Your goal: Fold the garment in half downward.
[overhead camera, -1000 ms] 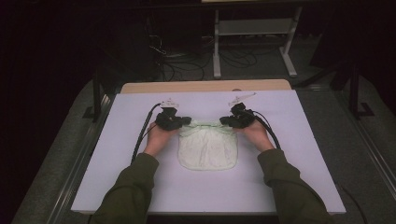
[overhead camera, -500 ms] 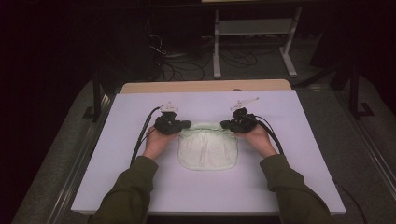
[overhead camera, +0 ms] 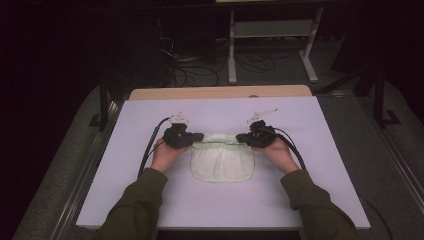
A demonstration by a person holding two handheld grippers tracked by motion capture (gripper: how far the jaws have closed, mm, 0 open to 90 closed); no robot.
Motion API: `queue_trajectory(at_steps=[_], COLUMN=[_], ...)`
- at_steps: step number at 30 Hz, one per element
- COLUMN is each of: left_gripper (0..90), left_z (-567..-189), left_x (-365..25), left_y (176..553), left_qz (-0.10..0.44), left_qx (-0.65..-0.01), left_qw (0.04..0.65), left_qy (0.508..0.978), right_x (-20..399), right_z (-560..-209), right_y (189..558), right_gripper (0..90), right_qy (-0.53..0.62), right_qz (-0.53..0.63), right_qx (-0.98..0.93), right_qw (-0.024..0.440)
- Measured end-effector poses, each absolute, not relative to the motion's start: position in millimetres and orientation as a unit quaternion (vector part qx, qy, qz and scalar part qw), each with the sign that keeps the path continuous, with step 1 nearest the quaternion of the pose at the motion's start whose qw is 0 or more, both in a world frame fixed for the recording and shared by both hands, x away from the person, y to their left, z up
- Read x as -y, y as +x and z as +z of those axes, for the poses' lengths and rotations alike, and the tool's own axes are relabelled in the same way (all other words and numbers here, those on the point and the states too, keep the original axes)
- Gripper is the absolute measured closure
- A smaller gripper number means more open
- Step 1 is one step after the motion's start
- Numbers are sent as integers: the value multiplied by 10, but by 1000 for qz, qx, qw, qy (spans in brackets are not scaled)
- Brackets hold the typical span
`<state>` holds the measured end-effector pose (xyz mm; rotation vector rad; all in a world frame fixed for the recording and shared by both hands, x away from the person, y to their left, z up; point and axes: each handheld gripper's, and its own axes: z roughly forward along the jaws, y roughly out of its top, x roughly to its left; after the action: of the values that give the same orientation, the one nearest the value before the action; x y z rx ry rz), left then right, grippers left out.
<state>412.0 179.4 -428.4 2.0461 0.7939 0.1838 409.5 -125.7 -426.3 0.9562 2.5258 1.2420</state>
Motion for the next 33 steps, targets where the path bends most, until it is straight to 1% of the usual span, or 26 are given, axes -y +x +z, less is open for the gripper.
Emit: queue_trajectory(at_steps=[33], left_gripper=[886], left_z=[-4204], left_x=[-1809], left_y=[3734], left_qz=[65], left_qx=[-279], left_qw=[441], left_qy=[850], right_x=[1271], right_z=[-4199], right_y=[3692], right_gripper=[862], right_qy=[290], right_qz=[414], right_qx=[-859], right_qw=[85])
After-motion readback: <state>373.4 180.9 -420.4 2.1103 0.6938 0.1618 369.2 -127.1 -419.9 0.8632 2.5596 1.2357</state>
